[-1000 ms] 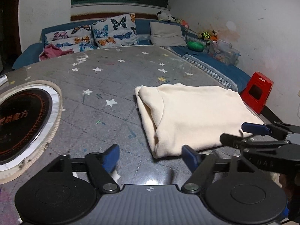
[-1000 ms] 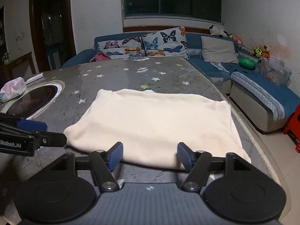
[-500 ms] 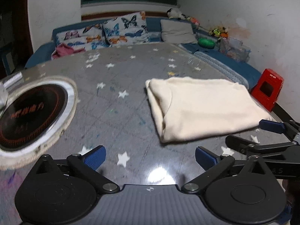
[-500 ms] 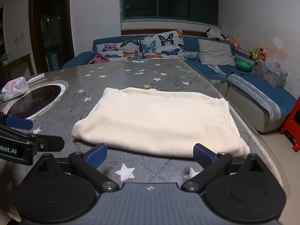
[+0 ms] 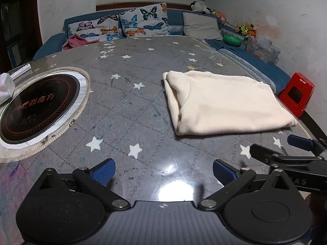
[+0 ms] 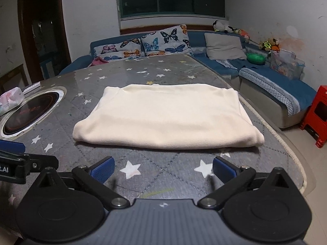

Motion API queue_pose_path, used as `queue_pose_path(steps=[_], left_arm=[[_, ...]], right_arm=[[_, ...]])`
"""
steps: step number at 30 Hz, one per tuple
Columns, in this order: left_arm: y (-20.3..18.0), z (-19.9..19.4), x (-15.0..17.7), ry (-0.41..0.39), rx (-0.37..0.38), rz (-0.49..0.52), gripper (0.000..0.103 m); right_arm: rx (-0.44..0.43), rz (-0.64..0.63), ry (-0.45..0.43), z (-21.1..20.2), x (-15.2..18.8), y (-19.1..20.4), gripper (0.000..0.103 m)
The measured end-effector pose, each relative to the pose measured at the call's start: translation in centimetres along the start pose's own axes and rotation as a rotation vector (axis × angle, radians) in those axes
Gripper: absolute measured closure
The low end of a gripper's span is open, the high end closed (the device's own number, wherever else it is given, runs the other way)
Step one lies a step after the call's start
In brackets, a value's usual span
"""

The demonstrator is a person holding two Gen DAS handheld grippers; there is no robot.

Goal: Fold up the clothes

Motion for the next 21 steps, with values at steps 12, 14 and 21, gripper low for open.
queue_pose_path(steps=[12,14,21], left_arm=[[-1.3,-1.2,-0.3,-0.028,0.008,0.033,0.0],[-1.5,-1.2,-0.3,-0.026,0.01,0.035,0.0],[-1.9,-1.2,-0.3,-0.025,0.021,0.046,0.0]], right_arm=[[0.011,-0.012,-0.001,-0.3,0.0,0.2,0.0],[0.012,-0.013,-0.001,-0.3,0.0,0.3,0.0],[0.016,-0.015,-0.003,-0.2,-0.2,0.1,0.0]])
Point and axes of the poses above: each gripper's, at about its wrist camera, not at the fingertips, and z roughly the way its jaws point, y to its left, x to its underside, the point moved 6 cm from there along z, roughly the way its jaws point, and after that the axes turned 3 degrees about x, right-handed, at the moved point
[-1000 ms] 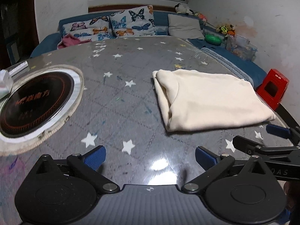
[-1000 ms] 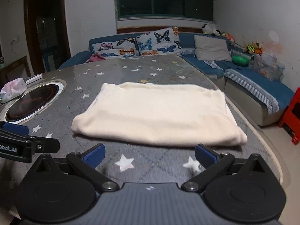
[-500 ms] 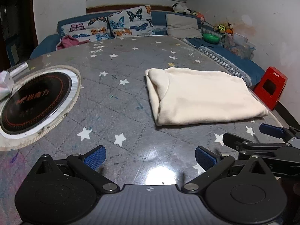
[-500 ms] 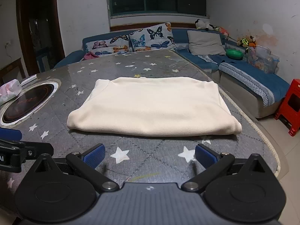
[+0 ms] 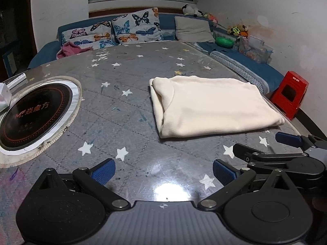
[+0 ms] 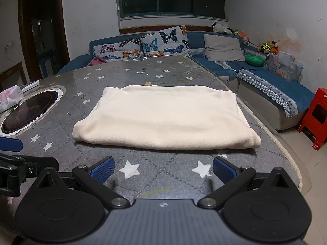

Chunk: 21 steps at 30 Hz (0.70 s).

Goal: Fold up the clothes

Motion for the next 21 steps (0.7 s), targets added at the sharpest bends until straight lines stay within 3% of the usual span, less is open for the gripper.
queue_pose_path(steps=[21], left_arm=[[-1.7,-1.4,-0.4,-0.023,0.021,0.046,0.0]], right_arm=[[-0.001,-0.005,-0.013,-0.3,-0.3,0.2,0.0]])
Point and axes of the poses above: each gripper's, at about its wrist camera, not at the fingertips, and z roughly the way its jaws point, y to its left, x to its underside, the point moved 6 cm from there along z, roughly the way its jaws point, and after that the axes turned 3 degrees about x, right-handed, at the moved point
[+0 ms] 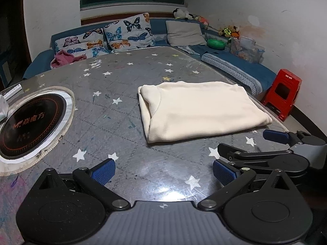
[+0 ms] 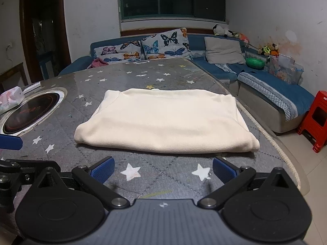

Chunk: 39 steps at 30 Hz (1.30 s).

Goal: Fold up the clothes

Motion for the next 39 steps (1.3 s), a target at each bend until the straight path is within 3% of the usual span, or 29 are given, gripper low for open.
queue_pose_path(steps=[39], left_arm=[[-0.62,0.01,0.13,0.057,-0.022,0.006,0.0]], right_arm=[[0.009,0.002,0.005,0.15,-0.03,-0.19,0.0]])
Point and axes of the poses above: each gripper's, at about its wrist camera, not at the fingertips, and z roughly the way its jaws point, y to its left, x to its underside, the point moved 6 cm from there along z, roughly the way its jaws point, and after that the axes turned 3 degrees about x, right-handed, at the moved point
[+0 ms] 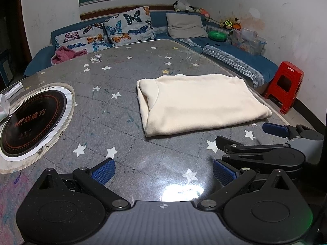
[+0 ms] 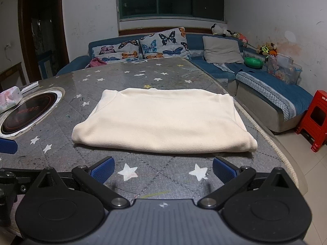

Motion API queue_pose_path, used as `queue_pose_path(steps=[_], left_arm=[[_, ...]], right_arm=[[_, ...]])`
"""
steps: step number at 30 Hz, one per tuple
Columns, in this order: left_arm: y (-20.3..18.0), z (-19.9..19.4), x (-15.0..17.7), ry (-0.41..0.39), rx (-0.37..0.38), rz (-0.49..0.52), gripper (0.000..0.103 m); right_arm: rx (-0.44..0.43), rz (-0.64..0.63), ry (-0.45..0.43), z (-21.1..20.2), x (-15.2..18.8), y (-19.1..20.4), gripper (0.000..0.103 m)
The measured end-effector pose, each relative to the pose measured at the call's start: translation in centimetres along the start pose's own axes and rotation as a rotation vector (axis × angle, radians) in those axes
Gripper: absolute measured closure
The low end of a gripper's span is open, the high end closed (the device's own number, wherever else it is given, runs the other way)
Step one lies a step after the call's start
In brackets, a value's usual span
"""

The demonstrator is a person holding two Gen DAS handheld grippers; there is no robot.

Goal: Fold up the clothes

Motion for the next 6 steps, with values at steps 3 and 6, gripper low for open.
queue_pose_path(steps=[3,6], left_arm=[[0.0,0.05,0.03,0.004,-0.003,0.0,0.0],[0.01,0.05,0.04,0.005,-0.006,0.0,0.0]], right_arm=[[-0.001,-0.001,0.001,0.02,0.02,0.06,0.0],[-0.002,-0.001,0.0,-0.02,0.03,0.08,0.0]])
Point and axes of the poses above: each gripper's, at about its wrist camera, not at the fingertips, and z roughly the way its jaws point, y to its left, x to its underside, the point moved 6 cm from there along z, roughly the way its jaws point, and after that the axes turned 3 degrees about x, right-handed, at the moved point
